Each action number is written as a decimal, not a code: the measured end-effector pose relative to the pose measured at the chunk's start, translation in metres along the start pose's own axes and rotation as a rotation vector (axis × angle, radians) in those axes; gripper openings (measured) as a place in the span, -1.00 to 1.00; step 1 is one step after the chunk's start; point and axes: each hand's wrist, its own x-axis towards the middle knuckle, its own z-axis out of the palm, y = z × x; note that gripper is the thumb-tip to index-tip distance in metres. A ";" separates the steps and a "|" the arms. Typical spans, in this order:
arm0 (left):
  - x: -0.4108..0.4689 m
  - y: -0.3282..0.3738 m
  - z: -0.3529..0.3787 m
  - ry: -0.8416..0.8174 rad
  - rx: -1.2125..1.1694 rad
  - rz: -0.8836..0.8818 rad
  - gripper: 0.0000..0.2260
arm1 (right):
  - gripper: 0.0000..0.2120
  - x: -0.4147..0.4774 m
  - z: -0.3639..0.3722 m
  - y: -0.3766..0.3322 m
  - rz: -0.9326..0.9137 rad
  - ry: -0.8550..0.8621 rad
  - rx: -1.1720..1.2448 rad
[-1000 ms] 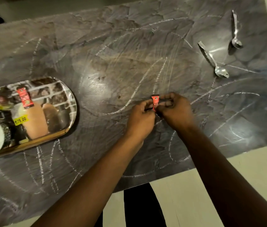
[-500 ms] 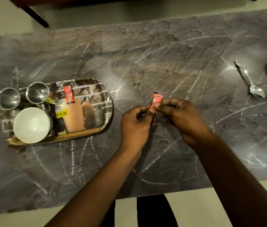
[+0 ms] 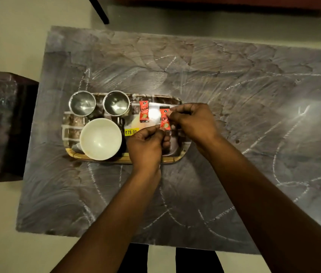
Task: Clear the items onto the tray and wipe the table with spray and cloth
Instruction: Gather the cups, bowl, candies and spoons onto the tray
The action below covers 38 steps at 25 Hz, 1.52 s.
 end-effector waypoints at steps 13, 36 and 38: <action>0.035 -0.004 0.012 0.116 -0.120 -0.136 -0.89 | -0.89 0.033 0.021 -0.004 -0.159 0.114 -0.261; -0.047 -0.014 0.107 -0.131 0.050 0.079 -0.83 | -0.91 -0.053 -0.187 0.090 -0.047 0.480 0.061; -0.068 -0.030 0.144 -0.226 0.129 0.073 -0.83 | -0.95 -0.072 -0.240 0.117 0.041 0.573 0.181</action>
